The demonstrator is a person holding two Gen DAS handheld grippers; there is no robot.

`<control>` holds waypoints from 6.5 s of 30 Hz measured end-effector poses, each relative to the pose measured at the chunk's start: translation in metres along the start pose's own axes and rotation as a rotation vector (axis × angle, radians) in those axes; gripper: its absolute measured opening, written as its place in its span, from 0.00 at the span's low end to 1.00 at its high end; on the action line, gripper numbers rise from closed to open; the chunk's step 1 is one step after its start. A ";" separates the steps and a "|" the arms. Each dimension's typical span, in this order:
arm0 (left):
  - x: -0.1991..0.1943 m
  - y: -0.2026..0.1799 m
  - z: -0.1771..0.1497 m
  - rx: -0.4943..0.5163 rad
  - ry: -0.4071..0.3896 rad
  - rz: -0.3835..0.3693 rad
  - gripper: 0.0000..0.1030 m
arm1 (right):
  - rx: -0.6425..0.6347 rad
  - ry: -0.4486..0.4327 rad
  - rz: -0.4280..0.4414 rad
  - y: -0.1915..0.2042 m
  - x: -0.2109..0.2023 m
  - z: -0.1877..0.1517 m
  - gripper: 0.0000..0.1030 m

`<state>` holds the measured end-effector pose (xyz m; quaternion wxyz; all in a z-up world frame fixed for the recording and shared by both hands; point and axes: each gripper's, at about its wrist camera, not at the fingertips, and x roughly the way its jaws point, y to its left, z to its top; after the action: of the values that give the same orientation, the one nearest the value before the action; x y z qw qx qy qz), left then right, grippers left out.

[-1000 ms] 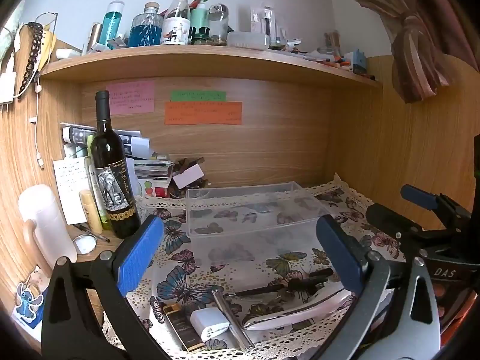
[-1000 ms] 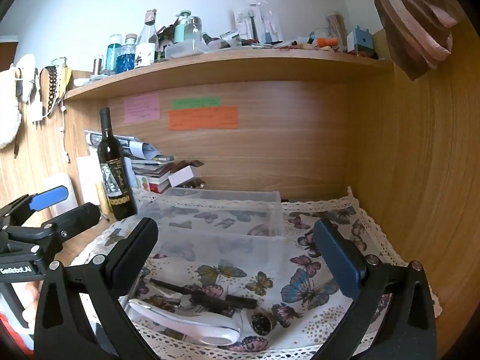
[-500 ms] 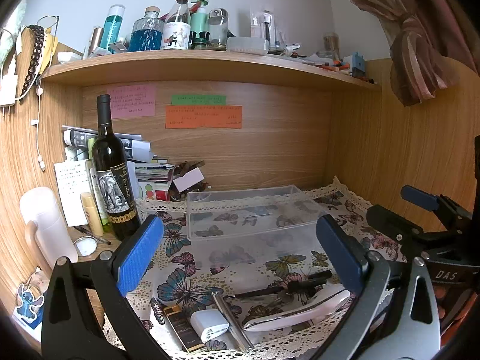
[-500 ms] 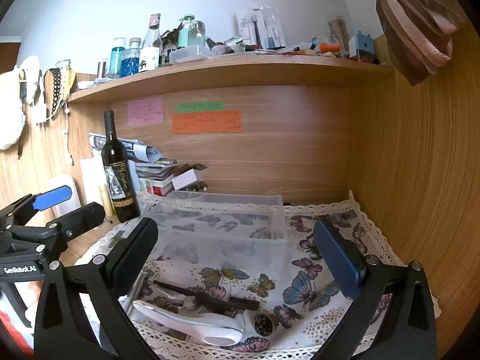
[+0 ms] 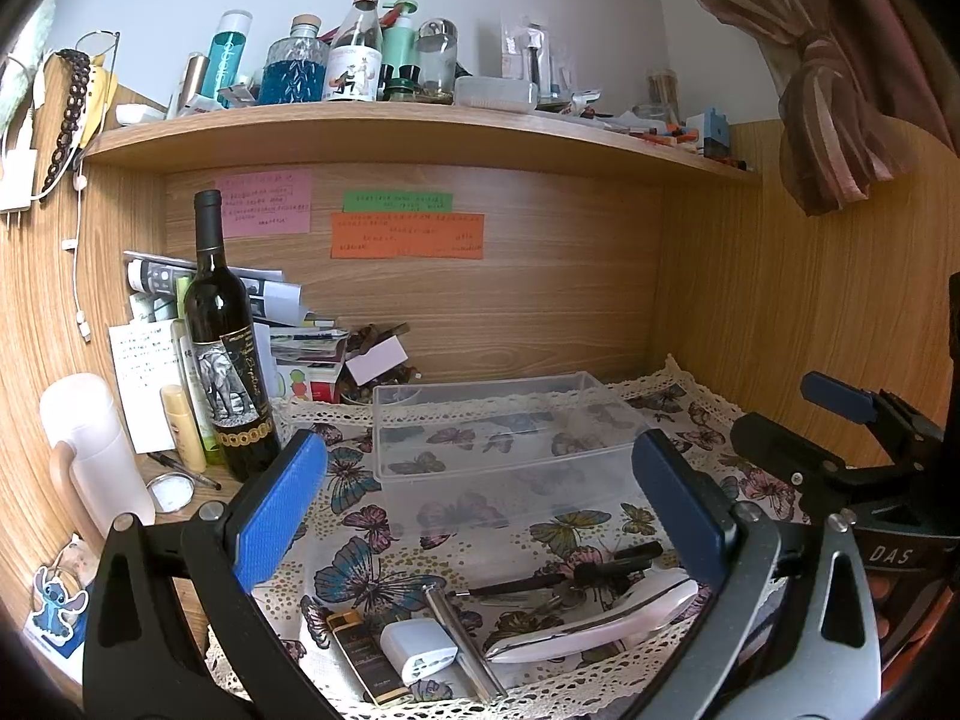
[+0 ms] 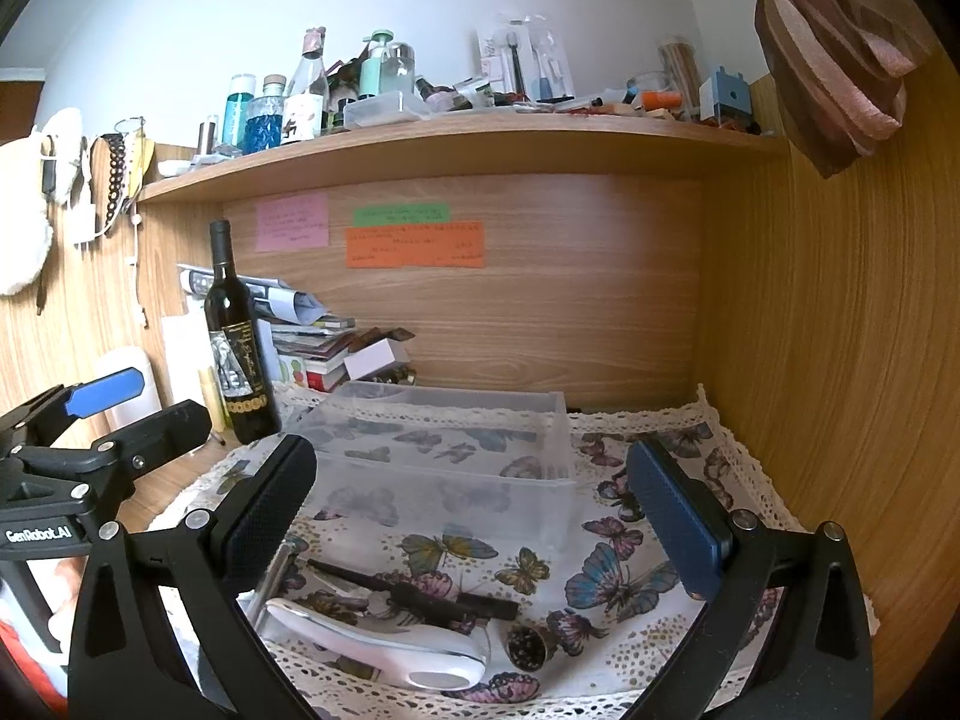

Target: Organize rigid objects

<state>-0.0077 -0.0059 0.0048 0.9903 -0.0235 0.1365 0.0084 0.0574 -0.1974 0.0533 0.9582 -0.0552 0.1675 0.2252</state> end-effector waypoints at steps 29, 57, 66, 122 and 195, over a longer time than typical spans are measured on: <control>-0.002 -0.001 -0.001 -0.006 -0.007 -0.012 1.00 | -0.003 -0.006 0.011 0.004 -0.002 0.002 1.00; 0.024 0.068 -0.028 -0.089 0.166 0.094 0.81 | 0.050 0.119 -0.029 -0.028 0.017 -0.028 0.80; 0.051 0.091 -0.080 -0.114 0.388 0.120 0.65 | 0.099 0.252 -0.062 -0.047 0.033 -0.056 0.75; 0.059 0.086 -0.044 -0.044 0.289 0.095 0.10 | 0.057 0.342 -0.034 -0.057 0.070 -0.052 0.18; 0.082 0.062 -0.040 0.051 0.368 0.039 0.93 | -0.096 0.321 0.151 0.009 0.080 -0.030 0.70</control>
<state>0.0590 0.0545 -0.0584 0.9486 0.0030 0.3158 0.0195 0.1122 -0.1620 -0.0028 0.8959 -0.1235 0.3109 0.2925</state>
